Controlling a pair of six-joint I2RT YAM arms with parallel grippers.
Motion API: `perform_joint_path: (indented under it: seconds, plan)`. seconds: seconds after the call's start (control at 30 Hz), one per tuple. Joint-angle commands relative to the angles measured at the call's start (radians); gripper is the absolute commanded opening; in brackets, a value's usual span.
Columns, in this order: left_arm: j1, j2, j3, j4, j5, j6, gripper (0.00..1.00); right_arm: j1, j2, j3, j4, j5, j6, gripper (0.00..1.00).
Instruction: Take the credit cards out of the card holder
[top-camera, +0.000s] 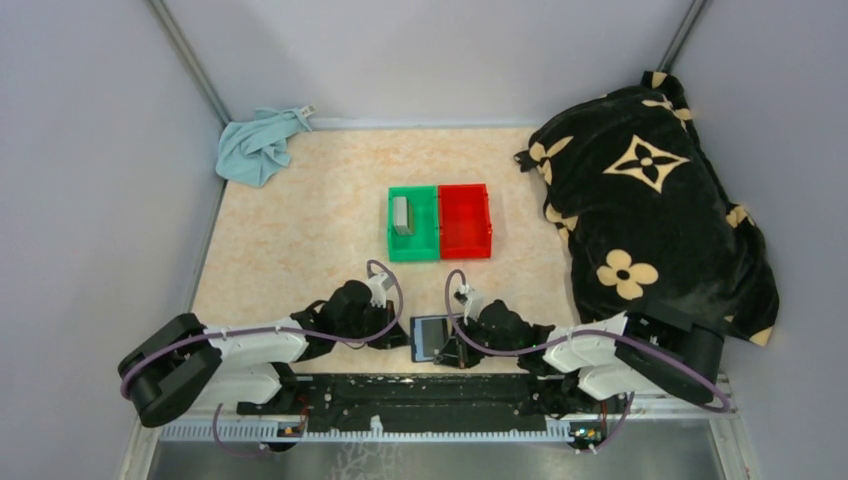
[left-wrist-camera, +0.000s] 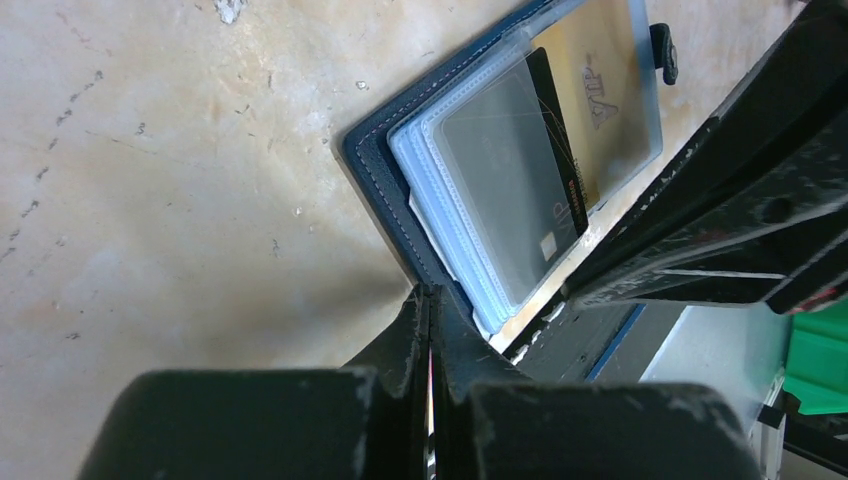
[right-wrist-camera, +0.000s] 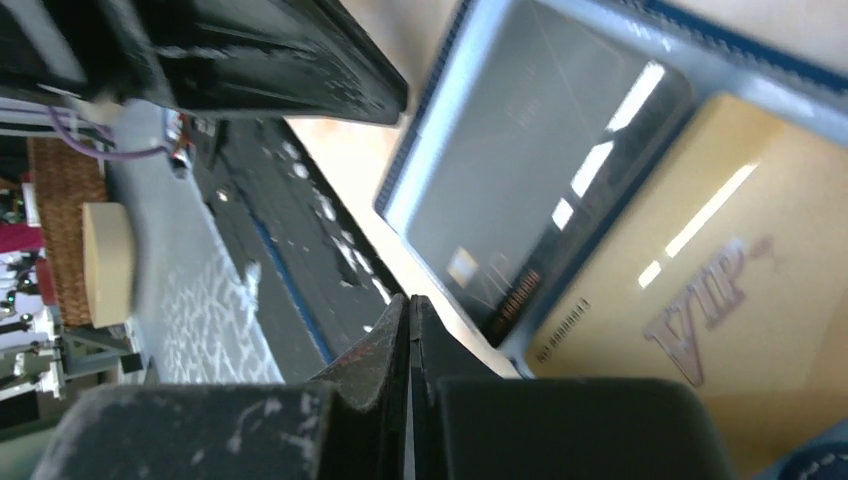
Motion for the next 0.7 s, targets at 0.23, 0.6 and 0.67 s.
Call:
perform_joint_path:
  seconds: [0.23,0.6,0.67]
  plan:
    - [-0.004,-0.03,-0.007,0.024,-0.021,-0.009,0.01,0.014,0.067,0.014,0.032,0.089,0.015,0.0]
    - [-0.003,-0.026,-0.002,0.023,-0.023,-0.012,0.02,-0.086,0.002,0.044,-0.063,0.083,-0.041,0.0]
    - [-0.003,-0.026,-0.002,0.025,-0.019,-0.015,0.02,-0.093,-0.015,0.053,-0.071,0.072,-0.051,0.0]
